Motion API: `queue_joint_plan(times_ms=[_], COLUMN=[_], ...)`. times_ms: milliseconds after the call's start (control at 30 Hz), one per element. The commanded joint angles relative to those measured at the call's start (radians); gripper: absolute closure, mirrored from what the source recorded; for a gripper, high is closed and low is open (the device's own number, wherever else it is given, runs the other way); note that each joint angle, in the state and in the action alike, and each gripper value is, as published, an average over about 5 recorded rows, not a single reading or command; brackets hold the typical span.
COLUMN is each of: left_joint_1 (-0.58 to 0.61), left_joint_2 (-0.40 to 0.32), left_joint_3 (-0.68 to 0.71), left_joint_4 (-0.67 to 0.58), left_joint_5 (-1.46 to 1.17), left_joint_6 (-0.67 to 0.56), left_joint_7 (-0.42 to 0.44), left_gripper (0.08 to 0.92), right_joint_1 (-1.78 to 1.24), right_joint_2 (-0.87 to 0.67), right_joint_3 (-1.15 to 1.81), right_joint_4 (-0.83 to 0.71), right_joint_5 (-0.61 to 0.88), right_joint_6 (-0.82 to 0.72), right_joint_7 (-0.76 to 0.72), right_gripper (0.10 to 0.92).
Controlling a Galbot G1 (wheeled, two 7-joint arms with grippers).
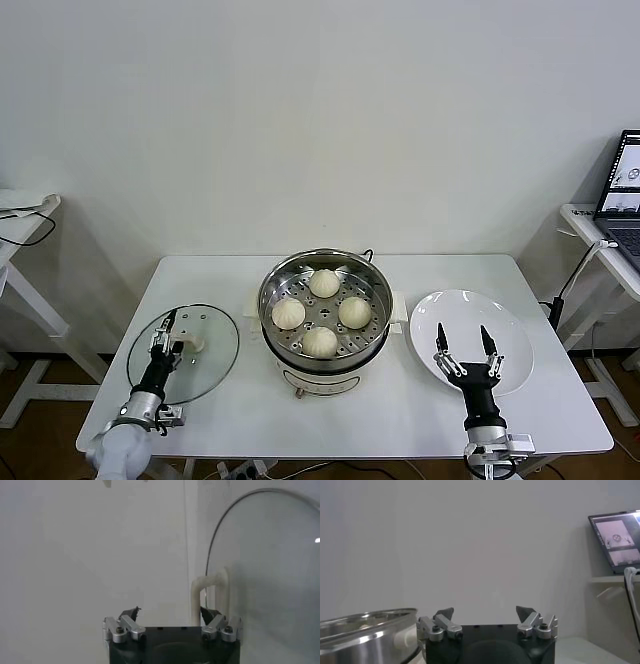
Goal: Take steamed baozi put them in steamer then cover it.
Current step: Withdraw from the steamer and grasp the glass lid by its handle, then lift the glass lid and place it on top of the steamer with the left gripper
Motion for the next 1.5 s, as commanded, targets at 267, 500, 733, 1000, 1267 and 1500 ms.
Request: queue_joint_plan(times_ms=[267,500,733,1000,1267,1500], left_joint_1=[-0.038,-0.027,-0.016,0.039,0.166,0.267], left_joint_2=[0.000,-0.002,-0.006,-0.008,0.018,0.086], left_joint_3=[0.015,0.017,0.013,-0.018,-0.058,0.018], left_joint_4=[0.062,0.052,0.002,-0.157,-0.434,-0.719], left_joint_5=[0.003,0.004,0.004,0.004,-0.072,-0.148], left_joint_6=[0.017,0.000,-0.004,0.019,0.120,0.315], left_joint_7=[-0.020,-0.025,-0.035,-0.025,0.059,0.229], left_gripper=[0.228,0.424,0.623,0.810,0.811,0.811], right_joint_1=[-0.001,0.002,0.007,0.011,0.009,0.012], right_joint_2=[0.002,0.005,0.006,0.006,-0.002,-0.007], right_joint_3=[-0.001,-0.004,-0.004,-0.002,-0.003,-0.006], right_joint_4=[-0.007,-0.015,-0.016,-0.007,0.002,0.004], right_joint_5=[-0.007,-0.010,-0.010,-0.007,-0.002,0.003], right_joint_6=[0.009,0.013,0.017,0.018,0.017,0.018], right_joint_7=[-0.001,-0.001,-0.001,0.000,0.000,-0.001], right_gripper=[0.203,0.203,0.203,0.203,0.203,0.203])
